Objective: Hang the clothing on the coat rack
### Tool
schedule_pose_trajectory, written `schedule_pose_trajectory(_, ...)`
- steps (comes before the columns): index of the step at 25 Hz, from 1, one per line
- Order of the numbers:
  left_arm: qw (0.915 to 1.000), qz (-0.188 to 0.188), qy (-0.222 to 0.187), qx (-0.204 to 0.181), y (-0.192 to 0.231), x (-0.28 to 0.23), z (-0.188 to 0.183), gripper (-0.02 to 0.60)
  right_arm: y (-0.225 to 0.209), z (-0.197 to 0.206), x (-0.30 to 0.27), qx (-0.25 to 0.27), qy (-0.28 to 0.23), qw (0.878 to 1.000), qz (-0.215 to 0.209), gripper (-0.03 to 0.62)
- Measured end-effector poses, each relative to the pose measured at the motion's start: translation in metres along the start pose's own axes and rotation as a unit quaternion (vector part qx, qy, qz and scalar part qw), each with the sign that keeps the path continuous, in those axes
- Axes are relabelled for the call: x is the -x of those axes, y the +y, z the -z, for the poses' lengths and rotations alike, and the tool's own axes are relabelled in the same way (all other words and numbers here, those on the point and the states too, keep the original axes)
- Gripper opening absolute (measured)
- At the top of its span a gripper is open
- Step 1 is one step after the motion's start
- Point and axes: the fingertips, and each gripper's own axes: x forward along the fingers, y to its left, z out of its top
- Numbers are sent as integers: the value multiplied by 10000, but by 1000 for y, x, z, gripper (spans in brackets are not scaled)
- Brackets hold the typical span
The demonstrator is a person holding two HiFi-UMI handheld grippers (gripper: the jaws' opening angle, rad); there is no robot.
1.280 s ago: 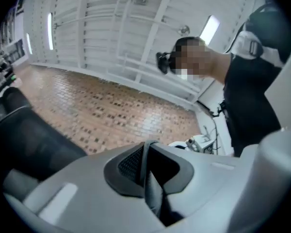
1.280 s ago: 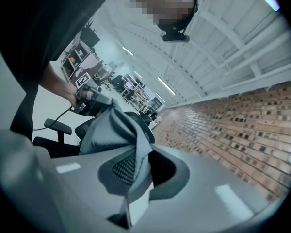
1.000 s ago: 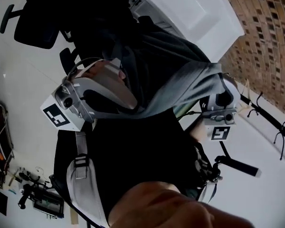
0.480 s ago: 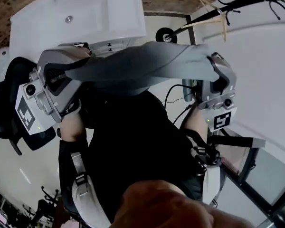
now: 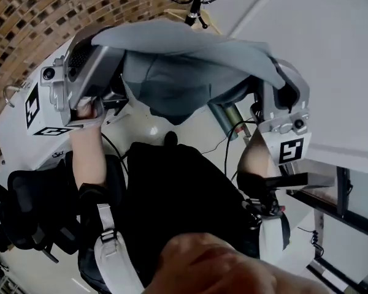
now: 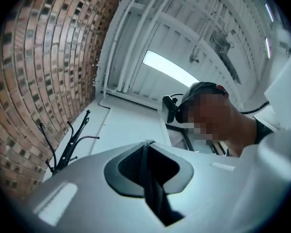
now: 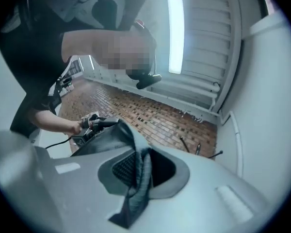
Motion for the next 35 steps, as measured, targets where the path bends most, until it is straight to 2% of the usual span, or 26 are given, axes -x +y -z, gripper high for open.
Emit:
schedule_pose_trajectory(4,9980,593,170,-112,48,-64,5,11,-79,10,-5,624,-80,9961,621,28)
schedule_pose_trajectory(8,9918,1178,255,-431,109,-137,-8,11,-165,8,-29,674,-386,9877,1357,28)
schedule_pose_trajectory(9,9918,1125,328,-507,131,-161,-11,11,-194,5,-37,614,-490,9858,1485,28)
schedule_pose_trajectory(10,9933,883,515,-532,162,-181,-9,11,-225,7,-50,563,-525,9850,1547,28)
schedule_pose_trajectory(11,9942,474,835,-489,201,-196,1,11,-255,19,-65,458,-401,9852,1601,28)
schedule_pose_trajectory(12,9913,-18,1252,-398,243,-205,16,11,-281,45,-83,197,-91,9859,1661,28)
schedule_pose_trajectory(13,9838,-480,1703,-294,282,-208,36,11,-300,84,-98,-277,358,9846,1691,28)
schedule_pose_trajectory(14,9735,-800,2130,-213,310,-204,58,11,-305,131,-104,-891,866,9783,1658,28)
schedule_pose_trajectory(15,9639,-910,2497,-179,323,-195,81,11,-296,180,-100,-1473,1342,9674,1561,28)
schedule_pose_trajectory(16,9566,-837,2786,-174,322,-183,104,11,-275,223,-88,-1919,1704,9559,1426,28)
schedule_pose_trajectory(17,9523,-659,2975,-158,314,-171,123,11,-246,257,-71,-2264,1894,9466,1294,28)
schedule_pose_trajectory(18,9509,-462,3058,-141,303,-163,139,11,-217,280,-57,-2582,1875,9403,1188,28)
schedule_pose_trajectory(20,9514,-211,3057,-314,285,-157,157,11,-176,292,-40,-3084,1379,9354,1046,28)
schedule_pose_trajectory(22,9516,-126,2999,-664,271,-156,161,12,-157,281,-38,-3141,959,9398,949,28)
schedule_pose_trajectory(24,9531,-61,2901,-863,257,-151,159,12,-150,270,-39,-3043,831,9445,922,29)
schedule_pose_trajectory(27,9564,-261,2685,-1117,244,-126,151,12,-144,258,-33,-3136,725,9412,1024,31)
schedule_pose_trajectory(29,9661,-442,2274,-1138,235,-101,144,12,-140,249,-23,-3100,662,9420,1102,37)
schedule_pose_trajectory(32,9859,-461,1280,-979,210,-66,129,12,-138,243,-8,-2979,763,9424,1314,97)
schedule_pose_trajectory(34,9920,-403,800,-888,192,-46,127,12,-138,248,6,-3064,827,9357,1540,143)
schedule_pose_trajectory(35,9929,-385,712,-868,185,-37,131,12,-137,251,17,-3157,802,9303,1686,146)
